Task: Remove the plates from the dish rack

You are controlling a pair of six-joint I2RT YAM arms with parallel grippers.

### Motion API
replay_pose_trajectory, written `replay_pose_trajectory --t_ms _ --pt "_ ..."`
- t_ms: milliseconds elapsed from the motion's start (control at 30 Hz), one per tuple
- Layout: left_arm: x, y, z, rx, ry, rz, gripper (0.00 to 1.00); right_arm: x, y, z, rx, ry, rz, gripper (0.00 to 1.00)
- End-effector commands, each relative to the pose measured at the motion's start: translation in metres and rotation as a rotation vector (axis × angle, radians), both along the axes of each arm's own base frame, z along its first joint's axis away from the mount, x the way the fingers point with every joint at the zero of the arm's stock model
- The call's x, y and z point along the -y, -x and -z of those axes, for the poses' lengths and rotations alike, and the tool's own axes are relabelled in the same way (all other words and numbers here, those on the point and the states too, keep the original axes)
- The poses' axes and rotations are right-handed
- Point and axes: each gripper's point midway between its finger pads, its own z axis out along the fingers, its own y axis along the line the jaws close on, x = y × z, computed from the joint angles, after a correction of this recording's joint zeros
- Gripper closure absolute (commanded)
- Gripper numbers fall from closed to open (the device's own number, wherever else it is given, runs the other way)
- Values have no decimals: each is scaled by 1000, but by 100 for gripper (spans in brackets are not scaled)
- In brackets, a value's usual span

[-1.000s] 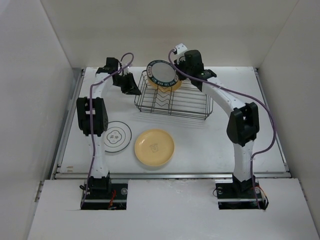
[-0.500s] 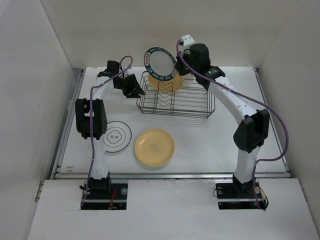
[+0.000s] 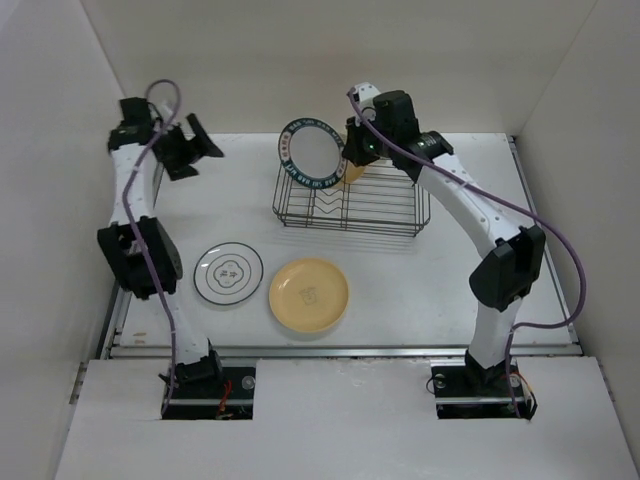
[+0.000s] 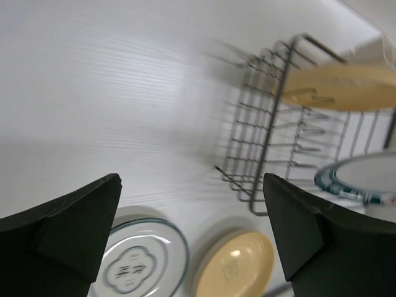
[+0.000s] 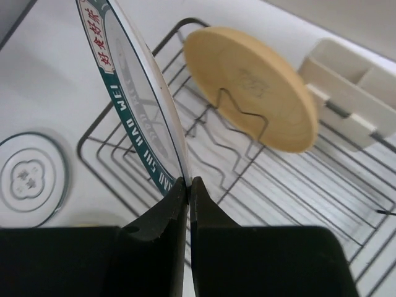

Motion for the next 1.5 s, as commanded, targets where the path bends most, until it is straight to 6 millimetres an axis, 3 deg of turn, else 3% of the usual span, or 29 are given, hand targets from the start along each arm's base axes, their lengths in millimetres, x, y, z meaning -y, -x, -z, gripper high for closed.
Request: replay_pose_trajectory --t_ms 0,100,133,167,233,267,400,433,500,533,633,700,767,900,1000,1067,1167,1200,1267,1300,1333,1367,1400,1433,1467 --pt "-76 27 -59 111 -178 -155 0 -68 41 -14 -33 -69 -211 100" --pt "-102 48 -68 127 -261 -206 0 -108 60 -2 -75 -74 -319 100" --pt "-108 52 -69 137 -289 -216 0 -132 77 -7 -73 -109 -411 100" --pt "-111 56 -71 153 -328 -205 0 -148 82 11 -116 -118 -458 100" --pt "-111 70 -76 186 -364 -191 0 -175 105 13 -183 -187 -589 100" --pt "-110 70 -83 226 -377 -181 0 -184 104 38 -245 -190 -609 100" --pt "-114 77 -100 236 -365 -259 0 -205 117 72 -408 -254 -671 100" --pt "-109 75 -109 252 -345 -234 0 -211 124 83 -449 -260 -672 100" --pt "-107 79 -107 243 -310 -194 0 -216 126 102 -486 -250 -669 100" --pt "-101 80 -111 259 -293 -160 0 -221 132 101 -480 -250 -683 100" --pt "-89 81 -112 315 -236 -50 0 -231 137 133 -520 -219 -664 100" --pt "-87 79 -104 307 -216 -47 0 -233 134 144 -548 -219 -631 87" --pt "-86 79 -103 311 -207 -40 0 -233 129 153 -554 -206 -592 57" --pt "-83 83 -95 296 -204 -18 0 -236 133 154 -546 -199 -607 43" --pt "-84 85 -89 283 -220 -12 0 -238 146 160 -530 -155 -645 40" --pt "-84 87 -87 277 -224 -3 0 -235 146 156 -518 -135 -649 40" --pt "-86 89 -85 276 -248 12 0 -229 144 120 -415 -131 -674 40" --pt "-85 91 -85 279 -254 18 0 -226 144 90 -350 -144 -679 40" --pt "-87 92 -83 278 -280 32 0 -219 145 65 -286 -142 -679 35" --pt "-89 95 -75 248 -283 36 0 -208 131 57 -248 -131 -631 33" --pt "-89 96 -77 251 -291 45 0 -197 125 27 -185 -152 -602 31" --pt "-91 96 -76 241 -304 47 0 -188 115 15 -157 -161 -557 27" --pt "-93 97 -69 219 -312 53 0 -166 86 8 -121 -160 -455 24" --pt "-92 101 -70 214 -322 72 0 -150 75 -11 -83 -177 -402 22" --pt "-91 99 -69 206 -333 86 0 -135 60 -16 -71 -180 -342 19"
